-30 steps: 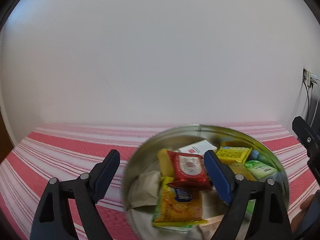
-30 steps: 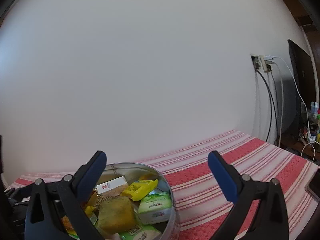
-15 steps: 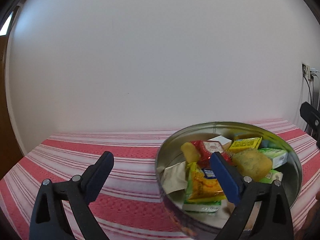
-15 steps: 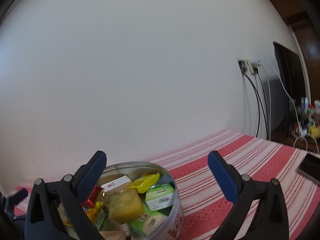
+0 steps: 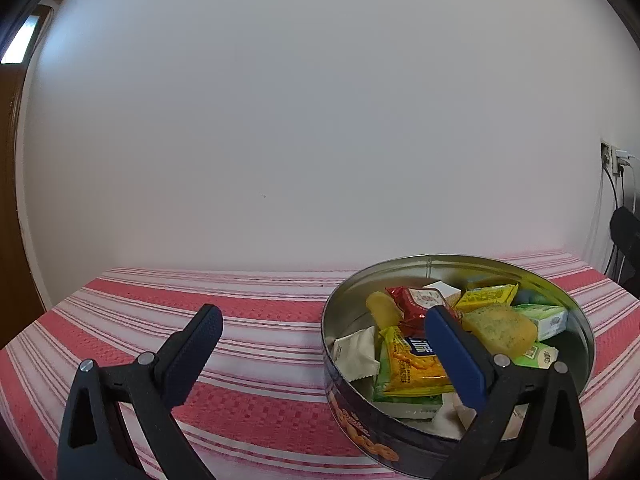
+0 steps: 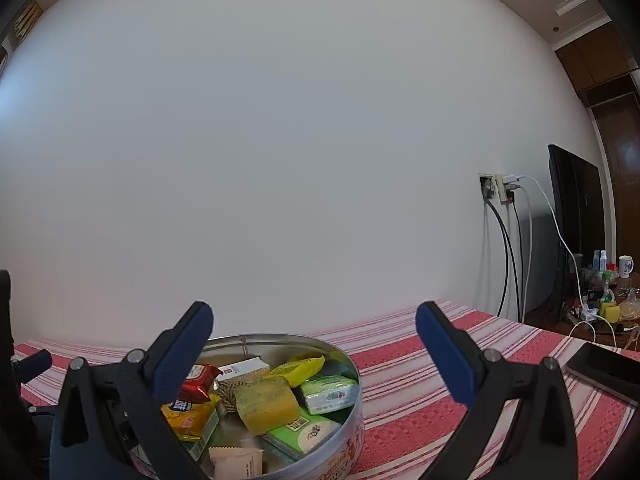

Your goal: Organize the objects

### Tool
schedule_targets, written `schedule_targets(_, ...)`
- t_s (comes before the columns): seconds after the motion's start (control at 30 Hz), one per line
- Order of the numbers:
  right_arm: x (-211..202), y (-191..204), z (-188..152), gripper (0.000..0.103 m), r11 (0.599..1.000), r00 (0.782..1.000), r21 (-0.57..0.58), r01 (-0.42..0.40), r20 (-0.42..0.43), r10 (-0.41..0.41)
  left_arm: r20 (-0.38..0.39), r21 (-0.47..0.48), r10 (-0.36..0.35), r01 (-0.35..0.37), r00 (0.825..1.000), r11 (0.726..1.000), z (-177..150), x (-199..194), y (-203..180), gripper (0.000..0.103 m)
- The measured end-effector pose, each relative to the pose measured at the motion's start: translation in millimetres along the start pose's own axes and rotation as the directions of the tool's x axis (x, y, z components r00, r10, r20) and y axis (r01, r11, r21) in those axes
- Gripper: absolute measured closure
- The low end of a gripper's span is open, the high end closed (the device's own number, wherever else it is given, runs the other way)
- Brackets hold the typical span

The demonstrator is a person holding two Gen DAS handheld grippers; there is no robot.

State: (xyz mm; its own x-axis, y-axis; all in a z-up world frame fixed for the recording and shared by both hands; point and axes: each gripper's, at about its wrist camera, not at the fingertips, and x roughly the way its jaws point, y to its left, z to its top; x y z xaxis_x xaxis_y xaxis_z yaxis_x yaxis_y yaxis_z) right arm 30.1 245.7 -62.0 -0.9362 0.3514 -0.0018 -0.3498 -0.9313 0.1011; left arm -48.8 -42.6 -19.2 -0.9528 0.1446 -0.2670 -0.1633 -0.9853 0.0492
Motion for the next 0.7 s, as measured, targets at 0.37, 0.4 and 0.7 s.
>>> schedule_targets(0.37, -0.9, 3.6, 1.3, 0.000, 1.000, 1.000, 0.010, -0.015, -0.007, 0.015, -0.003, -0.007, -0.014, 0.014, 1.000, 1.000, -0.1, 1.1, -2.5, 0.001)
schedule_targets(0.4, -0.9, 4.0, 1.3, 0.000, 1.000, 1.000, 0.009, -0.016, -0.007, 0.016, -0.007, -0.010, -0.007, 0.007, 1.000, 1.000, -0.3, 1.2, -2.1, 0.001)
schedule_targets(0.7, 0.2, 5.4, 0.0, 0.000, 1.000, 1.000, 0.007, -0.012, -0.010, 0.012, -0.020, -0.024, 0.004, -0.005, 1.000, 1.000, -1.4, 5.9, 1.3, 0.001)
